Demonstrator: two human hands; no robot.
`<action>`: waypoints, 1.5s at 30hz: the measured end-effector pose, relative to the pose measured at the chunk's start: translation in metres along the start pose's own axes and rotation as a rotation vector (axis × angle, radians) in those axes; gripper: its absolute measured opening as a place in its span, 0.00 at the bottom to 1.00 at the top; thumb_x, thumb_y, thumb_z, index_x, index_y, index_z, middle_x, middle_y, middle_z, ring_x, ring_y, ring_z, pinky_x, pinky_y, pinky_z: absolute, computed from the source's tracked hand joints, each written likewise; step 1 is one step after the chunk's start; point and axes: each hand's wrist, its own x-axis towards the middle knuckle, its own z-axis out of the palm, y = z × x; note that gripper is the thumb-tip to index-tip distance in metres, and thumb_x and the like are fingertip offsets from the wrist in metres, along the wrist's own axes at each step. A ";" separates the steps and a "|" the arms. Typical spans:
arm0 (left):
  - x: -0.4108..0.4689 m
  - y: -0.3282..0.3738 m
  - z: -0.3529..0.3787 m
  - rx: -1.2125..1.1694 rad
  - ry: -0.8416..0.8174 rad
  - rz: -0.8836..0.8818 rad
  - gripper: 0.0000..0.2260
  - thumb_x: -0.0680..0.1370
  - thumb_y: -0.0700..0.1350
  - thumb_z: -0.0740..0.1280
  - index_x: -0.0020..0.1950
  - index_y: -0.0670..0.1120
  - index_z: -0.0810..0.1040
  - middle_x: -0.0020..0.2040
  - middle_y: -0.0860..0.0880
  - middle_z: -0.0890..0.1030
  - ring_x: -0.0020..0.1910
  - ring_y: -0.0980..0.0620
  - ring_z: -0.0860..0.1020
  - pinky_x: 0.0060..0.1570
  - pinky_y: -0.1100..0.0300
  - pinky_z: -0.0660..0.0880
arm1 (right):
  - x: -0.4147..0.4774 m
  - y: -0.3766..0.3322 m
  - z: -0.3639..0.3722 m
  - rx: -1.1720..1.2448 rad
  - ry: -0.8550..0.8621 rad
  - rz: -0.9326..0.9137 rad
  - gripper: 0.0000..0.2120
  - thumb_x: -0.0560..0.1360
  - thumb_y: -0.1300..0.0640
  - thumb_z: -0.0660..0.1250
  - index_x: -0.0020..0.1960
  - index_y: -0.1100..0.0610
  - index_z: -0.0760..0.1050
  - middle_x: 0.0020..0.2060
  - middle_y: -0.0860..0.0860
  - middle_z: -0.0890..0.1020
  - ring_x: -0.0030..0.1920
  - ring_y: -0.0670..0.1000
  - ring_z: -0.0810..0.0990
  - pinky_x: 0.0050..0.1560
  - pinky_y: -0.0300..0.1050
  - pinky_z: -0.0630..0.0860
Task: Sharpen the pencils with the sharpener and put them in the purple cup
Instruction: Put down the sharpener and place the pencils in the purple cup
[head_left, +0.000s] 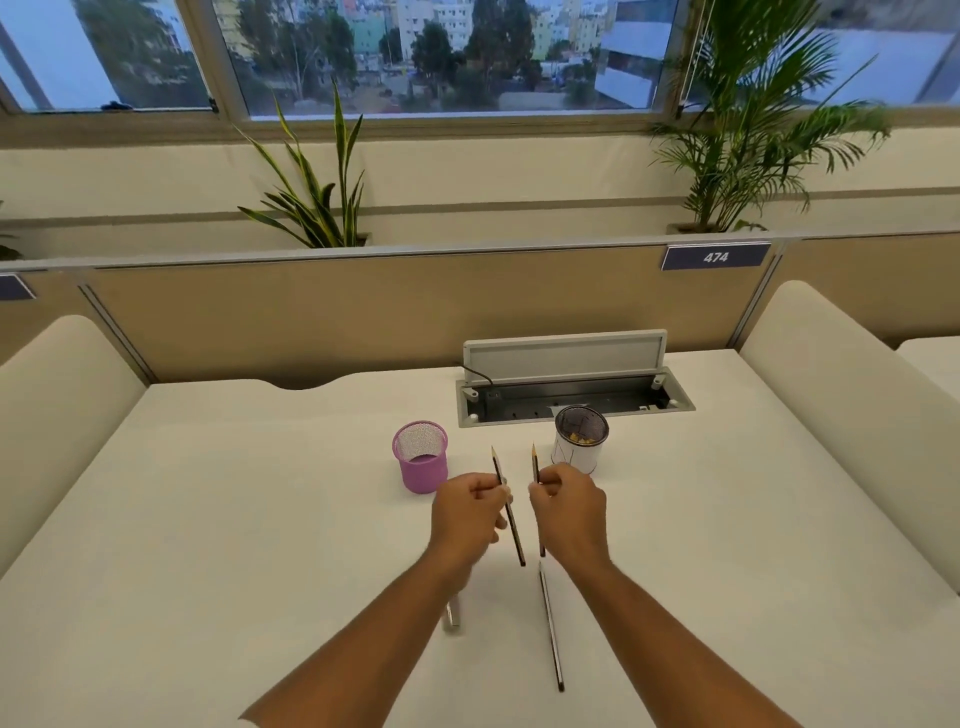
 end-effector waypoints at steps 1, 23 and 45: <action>0.009 0.010 -0.011 0.002 0.037 0.046 0.04 0.81 0.41 0.70 0.50 0.47 0.85 0.44 0.48 0.87 0.37 0.52 0.83 0.34 0.62 0.79 | 0.007 -0.014 0.002 0.044 -0.003 -0.016 0.06 0.79 0.59 0.69 0.55 0.58 0.81 0.44 0.51 0.85 0.41 0.46 0.81 0.37 0.30 0.71; 0.156 -0.013 -0.113 0.029 0.398 0.011 0.11 0.78 0.45 0.76 0.60 0.44 0.86 0.61 0.46 0.85 0.56 0.50 0.79 0.56 0.54 0.78 | 0.096 -0.095 0.135 0.012 -0.122 -0.011 0.09 0.78 0.51 0.72 0.55 0.53 0.82 0.54 0.50 0.84 0.50 0.50 0.82 0.57 0.54 0.81; 0.150 -0.057 -0.121 0.066 0.341 0.038 0.14 0.81 0.38 0.71 0.67 0.45 0.82 0.64 0.47 0.84 0.63 0.47 0.81 0.60 0.56 0.77 | 0.100 -0.063 0.128 0.044 -0.085 -0.012 0.06 0.79 0.52 0.70 0.53 0.53 0.80 0.54 0.51 0.81 0.55 0.52 0.81 0.59 0.54 0.79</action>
